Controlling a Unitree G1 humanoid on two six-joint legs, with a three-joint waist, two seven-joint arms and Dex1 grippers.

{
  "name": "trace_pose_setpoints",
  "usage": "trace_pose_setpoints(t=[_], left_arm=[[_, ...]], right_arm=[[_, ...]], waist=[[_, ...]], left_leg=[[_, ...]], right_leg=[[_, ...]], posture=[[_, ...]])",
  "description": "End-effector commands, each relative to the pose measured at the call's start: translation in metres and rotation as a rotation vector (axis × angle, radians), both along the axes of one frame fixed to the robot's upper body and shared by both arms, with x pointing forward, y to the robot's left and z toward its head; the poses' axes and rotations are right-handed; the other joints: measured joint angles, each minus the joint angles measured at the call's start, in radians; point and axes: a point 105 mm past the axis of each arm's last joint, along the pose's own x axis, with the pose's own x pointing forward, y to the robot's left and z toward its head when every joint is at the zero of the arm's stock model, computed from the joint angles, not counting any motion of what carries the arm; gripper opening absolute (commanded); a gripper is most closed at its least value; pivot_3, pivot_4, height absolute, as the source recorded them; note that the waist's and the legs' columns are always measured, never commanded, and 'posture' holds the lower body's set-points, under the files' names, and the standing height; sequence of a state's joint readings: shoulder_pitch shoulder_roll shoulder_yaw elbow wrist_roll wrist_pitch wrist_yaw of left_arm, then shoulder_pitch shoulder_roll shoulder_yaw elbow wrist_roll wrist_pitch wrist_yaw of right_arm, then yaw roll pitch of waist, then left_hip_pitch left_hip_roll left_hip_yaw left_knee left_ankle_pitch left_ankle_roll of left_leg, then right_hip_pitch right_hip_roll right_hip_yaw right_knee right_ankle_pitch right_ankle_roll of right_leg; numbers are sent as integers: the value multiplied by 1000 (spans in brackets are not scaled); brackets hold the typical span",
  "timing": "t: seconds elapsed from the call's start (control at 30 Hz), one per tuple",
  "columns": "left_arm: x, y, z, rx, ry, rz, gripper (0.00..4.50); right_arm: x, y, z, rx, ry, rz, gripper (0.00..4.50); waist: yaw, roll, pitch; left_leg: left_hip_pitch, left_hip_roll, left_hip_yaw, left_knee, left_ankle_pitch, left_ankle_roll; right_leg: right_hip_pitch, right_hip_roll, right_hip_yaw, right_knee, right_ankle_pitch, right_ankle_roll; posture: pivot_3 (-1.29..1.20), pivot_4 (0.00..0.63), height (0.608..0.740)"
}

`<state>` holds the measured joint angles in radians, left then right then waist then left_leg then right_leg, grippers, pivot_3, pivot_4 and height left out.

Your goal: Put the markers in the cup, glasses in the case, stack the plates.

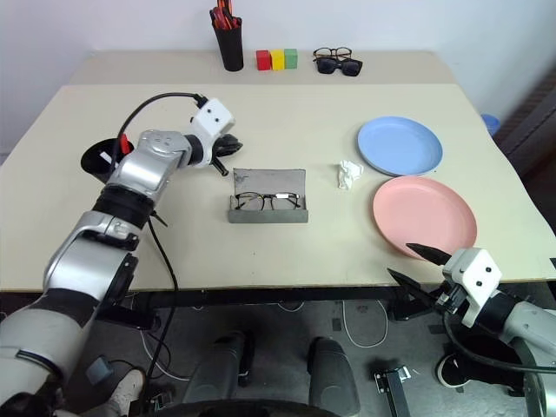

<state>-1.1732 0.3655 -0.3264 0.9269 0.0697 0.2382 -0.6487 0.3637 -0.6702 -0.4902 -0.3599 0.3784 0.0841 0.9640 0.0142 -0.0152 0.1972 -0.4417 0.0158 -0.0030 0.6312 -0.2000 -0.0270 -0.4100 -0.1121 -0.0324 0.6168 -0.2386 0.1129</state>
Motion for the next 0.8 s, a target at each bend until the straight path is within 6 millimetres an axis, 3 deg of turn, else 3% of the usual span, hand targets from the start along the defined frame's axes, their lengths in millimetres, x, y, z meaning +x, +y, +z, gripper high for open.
trace_pose_setpoints(t=[0.03,0.23,0.5,0.63,0.8], left_arm=[[5,-12,13,90,-67,-63,661],[-6,-29,14,88,48,-223,661],[-22,-21,21,49,247,-318,661],[-14,-19,23,63,174,-271,661],[-11,-20,2,199,113,-269,661]], right_arm=[[2,-1,9,20,-51,-16,2920],[0,2,10,25,-52,-17,2920],[1,3,12,31,-51,-24,2920],[-1,2,9,33,-39,-21,2920],[-2,3,10,47,-47,-11,2920]], waist=[[1,0,0],[1,-1,1],[-1,-1,1],[1,-1,1],[1,-1,1]], left_leg=[[0,0,0,0,0,0],[-1,0,0,0,0,0],[-1,0,0,1,0,0],[-1,0,-1,1,0,0],[-1,0,-1,2,0,0]], right_leg=[[0,0,0,0,0,0],[0,0,0,-1,0,0],[0,0,-1,-1,-1,-2],[0,0,-1,0,0,0],[1,0,0,0,1,1]], posture=[[0,150,740],[0,150,740],[0,150,740],[0,150,740],[0,150,740]])
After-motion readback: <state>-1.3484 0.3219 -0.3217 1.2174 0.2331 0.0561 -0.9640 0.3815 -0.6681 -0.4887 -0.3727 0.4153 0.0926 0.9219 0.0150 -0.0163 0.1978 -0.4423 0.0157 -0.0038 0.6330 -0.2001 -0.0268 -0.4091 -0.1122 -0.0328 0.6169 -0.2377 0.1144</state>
